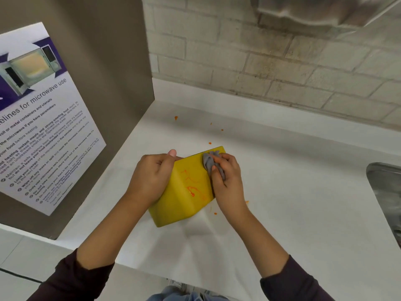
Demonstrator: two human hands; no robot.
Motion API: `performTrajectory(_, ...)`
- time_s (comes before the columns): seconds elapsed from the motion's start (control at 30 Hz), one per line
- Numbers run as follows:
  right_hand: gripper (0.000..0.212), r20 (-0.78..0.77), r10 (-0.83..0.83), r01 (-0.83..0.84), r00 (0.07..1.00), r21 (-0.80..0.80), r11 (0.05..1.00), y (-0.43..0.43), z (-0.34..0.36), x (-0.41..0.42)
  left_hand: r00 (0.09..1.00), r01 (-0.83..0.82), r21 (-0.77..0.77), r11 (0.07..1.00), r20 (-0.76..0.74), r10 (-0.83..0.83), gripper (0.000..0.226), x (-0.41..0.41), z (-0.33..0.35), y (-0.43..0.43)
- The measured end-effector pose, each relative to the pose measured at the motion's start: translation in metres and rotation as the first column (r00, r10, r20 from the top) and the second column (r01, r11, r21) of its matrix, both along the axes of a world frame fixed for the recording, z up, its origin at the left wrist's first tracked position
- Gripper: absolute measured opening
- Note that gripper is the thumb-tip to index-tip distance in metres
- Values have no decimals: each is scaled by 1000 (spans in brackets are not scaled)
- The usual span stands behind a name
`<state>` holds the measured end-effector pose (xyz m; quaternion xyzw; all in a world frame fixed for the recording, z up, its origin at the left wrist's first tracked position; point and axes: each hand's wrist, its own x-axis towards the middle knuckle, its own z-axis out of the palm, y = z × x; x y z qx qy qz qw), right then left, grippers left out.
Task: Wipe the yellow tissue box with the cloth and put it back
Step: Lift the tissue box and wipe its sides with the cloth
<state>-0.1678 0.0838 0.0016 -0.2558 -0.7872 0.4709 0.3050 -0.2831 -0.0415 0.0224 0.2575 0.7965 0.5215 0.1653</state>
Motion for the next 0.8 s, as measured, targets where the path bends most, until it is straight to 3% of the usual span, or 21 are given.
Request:
performTrajectory(0.2,29,-144,158,-163,977,-22,986,-38,28,-7,996,-8,39,999,-84,11,49,2,1,3)
performTrajectory(0.37,30,-116,337,-294,934,283,913,-41,8,14,999,34,93,995,-32,-31,56,-6,-4,0)
performTrajectory(0.43,30,-96,333,-287,938,324,901,-29,-5,21,1000,6,76,997,-7,-6,58,-7,-4,-2)
performTrajectory(0.53,27,-114,163,-133,980,230,964,-7,-19,22,998,-39,28,999,53,38,60,-4,-4,-4)
performTrajectory(0.63,25,-73,-43,44,996,11,999,7,-15,7,998,-62,-7,998,11,62,58,0,0,-2)
performTrajectory(0.7,24,-61,-72,69,996,-59,996,6,-5,-3,996,-83,-14,996,-22,83,56,1,2,3)
performTrajectory(0.8,28,-75,-15,12,997,-38,999,-12,12,-7,994,-101,-19,995,-50,100,58,5,3,6)
